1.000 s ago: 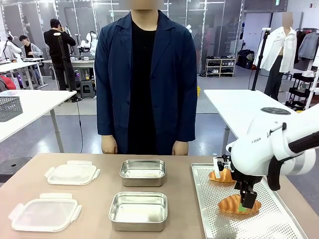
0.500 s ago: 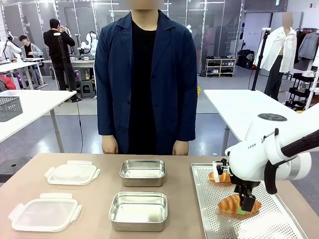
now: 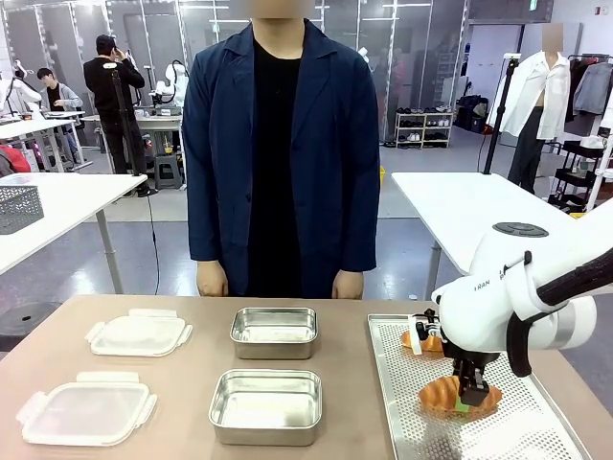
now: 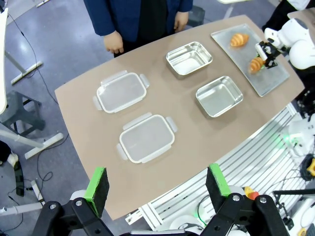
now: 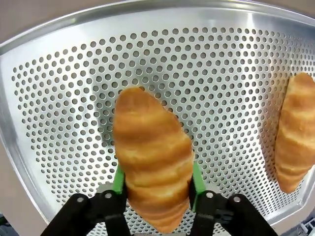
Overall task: Place the bread into the airtight container.
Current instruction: Pick up a Butter Roll and place it into an empty Airtight Container.
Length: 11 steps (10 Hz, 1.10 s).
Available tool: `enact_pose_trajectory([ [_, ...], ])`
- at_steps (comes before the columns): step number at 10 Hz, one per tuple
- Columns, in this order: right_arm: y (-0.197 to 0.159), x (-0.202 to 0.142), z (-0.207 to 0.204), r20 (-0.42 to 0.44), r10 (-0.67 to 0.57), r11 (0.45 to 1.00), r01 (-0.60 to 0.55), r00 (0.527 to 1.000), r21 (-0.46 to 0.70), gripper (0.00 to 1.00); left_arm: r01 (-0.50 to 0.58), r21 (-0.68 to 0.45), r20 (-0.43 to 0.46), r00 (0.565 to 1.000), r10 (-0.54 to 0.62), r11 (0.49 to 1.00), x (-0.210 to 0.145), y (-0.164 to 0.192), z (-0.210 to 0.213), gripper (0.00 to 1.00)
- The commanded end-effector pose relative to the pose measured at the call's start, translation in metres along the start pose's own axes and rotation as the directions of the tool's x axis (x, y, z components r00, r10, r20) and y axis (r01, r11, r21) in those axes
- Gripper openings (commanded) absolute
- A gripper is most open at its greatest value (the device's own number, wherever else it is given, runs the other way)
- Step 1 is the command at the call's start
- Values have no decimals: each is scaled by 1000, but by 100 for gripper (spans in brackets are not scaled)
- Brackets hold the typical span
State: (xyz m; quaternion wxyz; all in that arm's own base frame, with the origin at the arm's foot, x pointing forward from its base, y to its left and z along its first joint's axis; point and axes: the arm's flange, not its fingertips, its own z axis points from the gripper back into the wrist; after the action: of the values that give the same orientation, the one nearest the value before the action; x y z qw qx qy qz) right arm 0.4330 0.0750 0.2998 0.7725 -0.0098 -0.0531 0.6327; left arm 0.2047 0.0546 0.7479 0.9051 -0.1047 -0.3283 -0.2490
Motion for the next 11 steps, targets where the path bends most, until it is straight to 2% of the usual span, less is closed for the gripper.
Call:
enact_pose_trajectory([
  [1,4,0,-3,-3,5,1000,-5,1000,-8,47,13,-3,-4,1000,-13,1000,1,-1,2,100],
  [3,5,6,25,-9,-15,999,15,1000,-30,47,13,-3,-4,1000,-13,1000,1,-1,2,100],
  [5,15,35,77,-34,5,991,-10,999,-132,47,13,-3,-4,1000,-13,1000,1,-1,2,100],
  [6,22,56,99,-53,-6,991,-1,999,-131,47,13,-3,-4,1000,-13,1000,1,-1,2,100],
  [8,38,117,132,-62,-79,992,72,995,-106,47,13,-3,-4,1000,-13,1000,1,-1,2,100],
  [9,50,150,140,-74,-78,992,71,994,-100,47,13,-3,-4,1000,-13,1000,1,-1,2,100],
  [11,69,211,137,-82,-112,989,103,990,-109,47,13,-3,-4,1000,-13,1000,1,-1,2,100],
])
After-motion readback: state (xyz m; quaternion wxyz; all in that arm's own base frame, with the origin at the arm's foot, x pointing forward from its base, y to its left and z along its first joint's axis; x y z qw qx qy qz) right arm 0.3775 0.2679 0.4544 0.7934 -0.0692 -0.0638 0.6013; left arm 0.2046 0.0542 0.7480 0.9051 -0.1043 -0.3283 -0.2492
